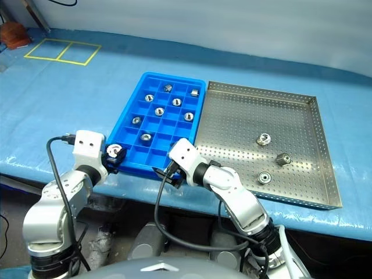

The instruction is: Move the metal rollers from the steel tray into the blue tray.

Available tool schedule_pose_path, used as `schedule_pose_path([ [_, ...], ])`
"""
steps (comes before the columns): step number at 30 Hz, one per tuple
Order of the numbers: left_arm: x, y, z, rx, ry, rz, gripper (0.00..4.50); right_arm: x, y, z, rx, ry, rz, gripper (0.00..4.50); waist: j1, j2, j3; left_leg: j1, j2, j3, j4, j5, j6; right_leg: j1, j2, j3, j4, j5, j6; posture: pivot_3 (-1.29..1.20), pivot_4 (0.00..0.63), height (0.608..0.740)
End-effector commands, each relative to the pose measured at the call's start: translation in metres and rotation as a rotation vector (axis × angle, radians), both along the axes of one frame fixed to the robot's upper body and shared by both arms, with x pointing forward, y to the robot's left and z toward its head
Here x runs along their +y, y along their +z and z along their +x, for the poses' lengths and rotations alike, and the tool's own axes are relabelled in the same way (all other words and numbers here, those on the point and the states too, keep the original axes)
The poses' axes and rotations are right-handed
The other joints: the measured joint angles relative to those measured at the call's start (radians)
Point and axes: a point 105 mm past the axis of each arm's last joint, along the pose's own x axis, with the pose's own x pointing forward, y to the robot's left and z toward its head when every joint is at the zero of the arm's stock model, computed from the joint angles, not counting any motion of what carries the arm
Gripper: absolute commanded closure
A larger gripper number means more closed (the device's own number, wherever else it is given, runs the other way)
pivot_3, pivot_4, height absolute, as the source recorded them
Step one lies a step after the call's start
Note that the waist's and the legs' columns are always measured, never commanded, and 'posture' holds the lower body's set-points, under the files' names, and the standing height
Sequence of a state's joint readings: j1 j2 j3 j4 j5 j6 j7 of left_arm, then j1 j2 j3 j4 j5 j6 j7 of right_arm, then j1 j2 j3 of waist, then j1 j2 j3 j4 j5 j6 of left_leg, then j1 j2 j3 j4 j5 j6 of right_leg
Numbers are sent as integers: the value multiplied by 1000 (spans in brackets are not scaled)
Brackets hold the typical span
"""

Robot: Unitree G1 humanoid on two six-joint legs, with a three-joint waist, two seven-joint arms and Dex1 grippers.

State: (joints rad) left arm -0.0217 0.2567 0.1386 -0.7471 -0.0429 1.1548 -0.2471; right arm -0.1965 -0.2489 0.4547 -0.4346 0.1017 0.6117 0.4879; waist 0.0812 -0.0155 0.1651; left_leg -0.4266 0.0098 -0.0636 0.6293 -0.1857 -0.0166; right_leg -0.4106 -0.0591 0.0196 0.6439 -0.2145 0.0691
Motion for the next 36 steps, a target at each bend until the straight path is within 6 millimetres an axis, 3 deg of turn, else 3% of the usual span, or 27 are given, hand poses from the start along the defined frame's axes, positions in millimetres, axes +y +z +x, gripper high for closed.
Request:
schedule_pose_path([
  [1, -3, 12, 6, -48, -10, -2, 416, -3, 11, 2, -45, -18, 27, 0, 1, 0, 0, 0, 0, 0, 0, 0, 0, 0, 0, 0, 0, 0, 0, 255, 150, 740],
  [2, -7, 14, 9, -61, -27, -7, 109, -5, 12, 2, -47, -31, 27, 0, 2, 0, 0, 0, 0, 0, 0, 0, 0, 0, 0, 0, 0, 0, 0, 255, 150, 740],
  [7, -36, 25, 25, -148, -162, -33, 49, -31, 16, 16, -72, -173, 11, 0, 3, 0, 0, -1, 0, 1, 0, 0, 0, 0, -1, 0, -1, 0, 0, 168, 150, 740],
  [14, -97, 27, 40, -271, -424, -114, 49, -101, 25, 54, -105, -588, -12, 0, -15, 0, 0, -2, -1, 1, 0, 0, 0, -1, -1, 0, -1, 0, -1, 81, 150, 740],
  [23, -169, 15, 15, -312, -815, -223, 49, -175, 19, 85, -62, -1081, -14, 0, -74, 1, 0, -2, 0, 3, -1, 0, 0, -2, -1, 1, -1, 1, -2, 14, 150, 740],
  [29, -186, 9, -4, -310, -956, -248, 49, -195, 1, 100, 39, -1221, -4, 0, -100, 2, -1, -1, 0, 3, -1, 0, 0, -1, -1, 2, 0, 2, -2, 6, 150, 740],
  [36, -184, -2, -15, -280, -983, -258, 49, -193, -20, 110, 135, -1221, 2, 0, -107, 4, -1, 0, 0, 3, -1, 1, 1, -1, 0, 2, 0, 1, -1, 34, 150, 740],
])
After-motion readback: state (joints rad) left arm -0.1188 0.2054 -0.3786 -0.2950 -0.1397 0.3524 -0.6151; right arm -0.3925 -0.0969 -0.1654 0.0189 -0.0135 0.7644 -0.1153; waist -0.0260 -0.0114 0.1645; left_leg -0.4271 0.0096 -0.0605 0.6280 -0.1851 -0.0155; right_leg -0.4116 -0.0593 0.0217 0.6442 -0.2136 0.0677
